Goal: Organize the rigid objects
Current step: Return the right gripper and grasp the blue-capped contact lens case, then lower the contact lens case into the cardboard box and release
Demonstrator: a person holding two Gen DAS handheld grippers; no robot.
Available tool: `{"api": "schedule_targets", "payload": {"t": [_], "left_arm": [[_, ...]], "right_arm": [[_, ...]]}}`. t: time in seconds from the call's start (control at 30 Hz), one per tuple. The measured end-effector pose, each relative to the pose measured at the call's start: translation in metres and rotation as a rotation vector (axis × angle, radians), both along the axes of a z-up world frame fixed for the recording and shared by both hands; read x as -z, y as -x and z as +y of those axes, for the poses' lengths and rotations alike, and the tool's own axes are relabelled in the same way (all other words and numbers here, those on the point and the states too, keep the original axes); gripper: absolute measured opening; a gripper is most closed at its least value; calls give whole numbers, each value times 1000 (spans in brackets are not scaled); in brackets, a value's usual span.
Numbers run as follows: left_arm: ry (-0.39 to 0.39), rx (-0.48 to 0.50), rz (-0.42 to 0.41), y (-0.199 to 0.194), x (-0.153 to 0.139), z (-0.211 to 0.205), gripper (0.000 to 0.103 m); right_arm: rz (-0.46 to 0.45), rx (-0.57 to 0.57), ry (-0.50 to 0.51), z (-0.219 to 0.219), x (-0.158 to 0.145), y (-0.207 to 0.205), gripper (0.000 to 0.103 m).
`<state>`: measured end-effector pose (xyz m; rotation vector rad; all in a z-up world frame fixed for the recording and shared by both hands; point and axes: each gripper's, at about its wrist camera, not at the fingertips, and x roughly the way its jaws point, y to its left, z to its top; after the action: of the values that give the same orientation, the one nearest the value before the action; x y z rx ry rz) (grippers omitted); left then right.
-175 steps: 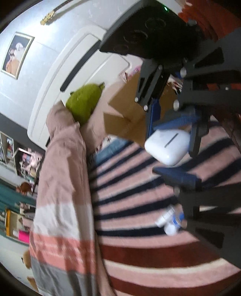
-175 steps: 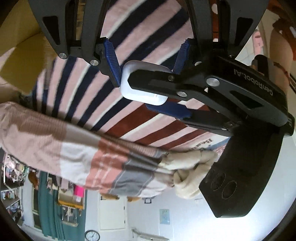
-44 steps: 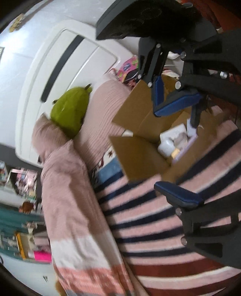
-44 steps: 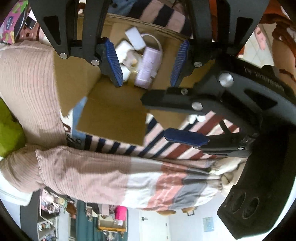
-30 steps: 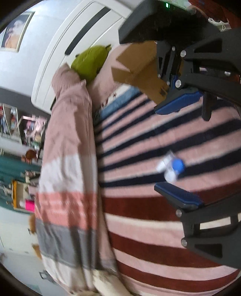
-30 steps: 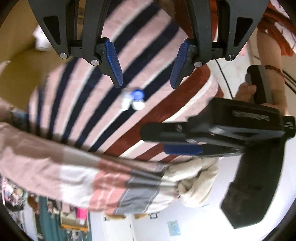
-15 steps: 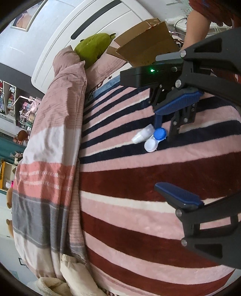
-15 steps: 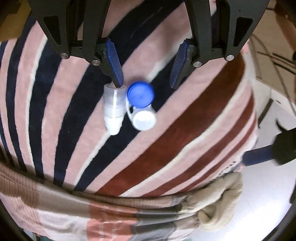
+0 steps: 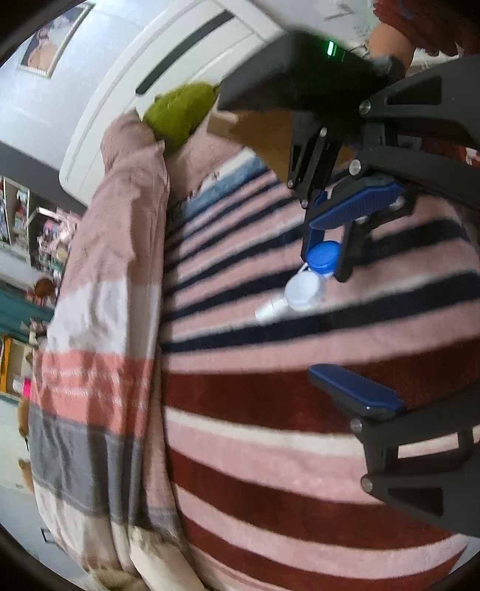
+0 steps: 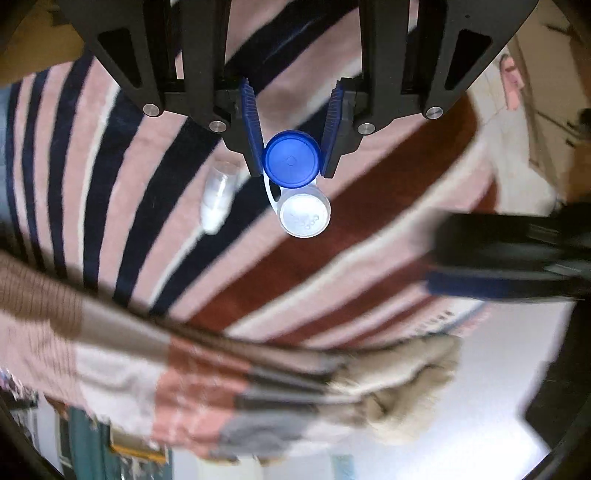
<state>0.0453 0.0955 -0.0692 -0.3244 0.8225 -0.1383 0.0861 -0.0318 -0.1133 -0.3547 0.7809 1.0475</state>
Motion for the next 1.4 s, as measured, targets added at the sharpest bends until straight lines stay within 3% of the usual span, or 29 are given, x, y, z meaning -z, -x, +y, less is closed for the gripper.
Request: {"api": "schedule_targets", "payload": {"t": [0.07,0.13,0.3,0.6,0.97,1.07,1.13,1.27,1.4], "left_arm": [[13,38,-26,-1,-10,-13,60],[14,81,-47,-3,-20,-29,39],[10,183,-116,-14,-53,-74,29],[-12,353,-127,-63,-79,-175,29],[-35,494,-8,-121,-50,-268,29],[-73,483,8,-125,-47,-276,41],[-101,463,2,-125,-46,-276,57],[-80,445,-17,-120,-49,-264,65],[-86,407,-36,-112,-54,-247,68]], "right_arm": [[-21,-18,-29,-9,-21,12,26],[-42,-34,-57,-21,-41,21,26],[-91,-17,-95,-60,-75,31,26],[-109,135,-95,-154,-107,7,26],[-8,324,17,-240,-86,-39,26],[10,346,44,-249,-82,-44,26],[1,364,67,-251,-79,-45,27],[12,386,75,-255,-78,-47,45],[9,383,82,-251,-81,-40,46]]}}
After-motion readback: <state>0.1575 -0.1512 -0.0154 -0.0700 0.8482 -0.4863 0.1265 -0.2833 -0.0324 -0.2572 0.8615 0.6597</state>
